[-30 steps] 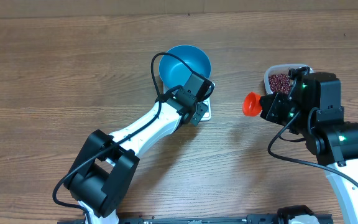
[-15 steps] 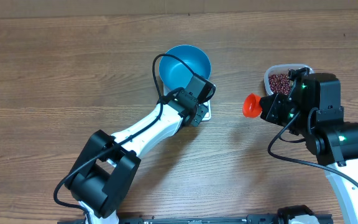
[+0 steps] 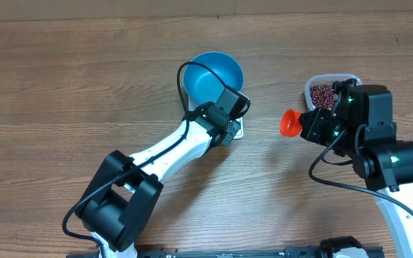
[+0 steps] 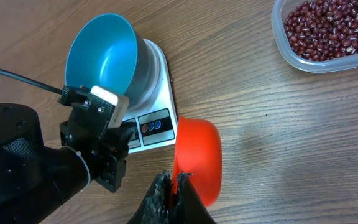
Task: Scoop item into bowl and weigh 150g on scale
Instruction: 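Move the left gripper down to the scale's buttons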
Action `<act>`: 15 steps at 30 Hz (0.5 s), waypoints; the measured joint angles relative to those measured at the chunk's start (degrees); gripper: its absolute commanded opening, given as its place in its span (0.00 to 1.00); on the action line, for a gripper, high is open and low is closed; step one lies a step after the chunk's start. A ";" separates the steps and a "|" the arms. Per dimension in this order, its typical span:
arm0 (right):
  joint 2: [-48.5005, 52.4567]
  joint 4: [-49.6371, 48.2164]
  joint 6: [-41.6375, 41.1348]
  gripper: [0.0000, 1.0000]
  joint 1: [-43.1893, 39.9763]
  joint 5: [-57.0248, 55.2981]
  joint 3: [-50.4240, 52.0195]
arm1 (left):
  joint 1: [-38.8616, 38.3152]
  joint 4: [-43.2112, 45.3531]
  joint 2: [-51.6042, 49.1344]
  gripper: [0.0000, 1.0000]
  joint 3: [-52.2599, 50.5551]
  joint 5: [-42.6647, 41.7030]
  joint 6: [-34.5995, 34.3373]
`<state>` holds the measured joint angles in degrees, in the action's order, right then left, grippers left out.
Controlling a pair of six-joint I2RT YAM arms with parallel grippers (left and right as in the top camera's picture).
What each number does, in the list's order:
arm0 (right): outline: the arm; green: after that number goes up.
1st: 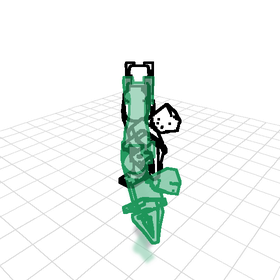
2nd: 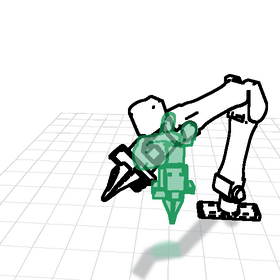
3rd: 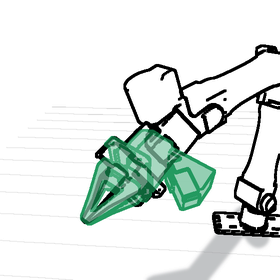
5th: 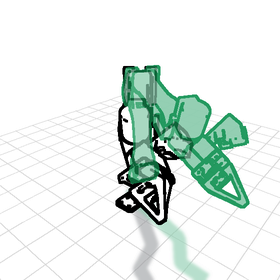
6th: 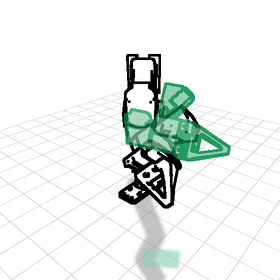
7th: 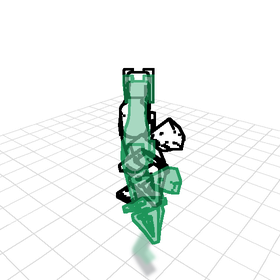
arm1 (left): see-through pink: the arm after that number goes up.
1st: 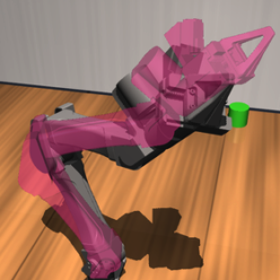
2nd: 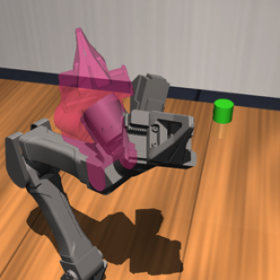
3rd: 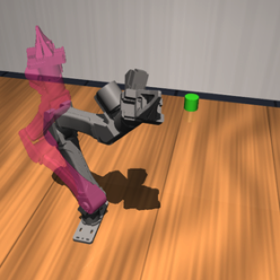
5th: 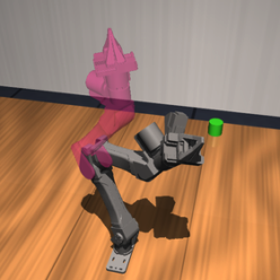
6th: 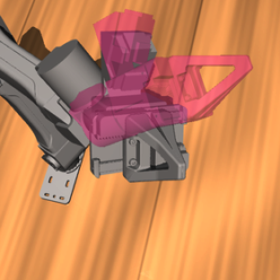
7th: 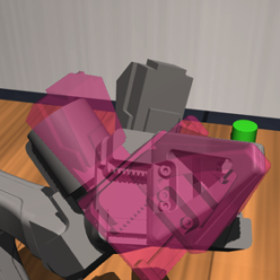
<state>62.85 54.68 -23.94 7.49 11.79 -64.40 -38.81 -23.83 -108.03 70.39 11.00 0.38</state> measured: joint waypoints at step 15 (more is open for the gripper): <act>0.00 0.00 0.00 0.04 0.00 0.02 0.00 | -0.11 1.14 0.00 0.04 -1.42 0.85 -0.02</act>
<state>62.85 54.68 -23.94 7.49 11.81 -64.40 -38.92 -22.70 -108.03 68.97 11.86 0.36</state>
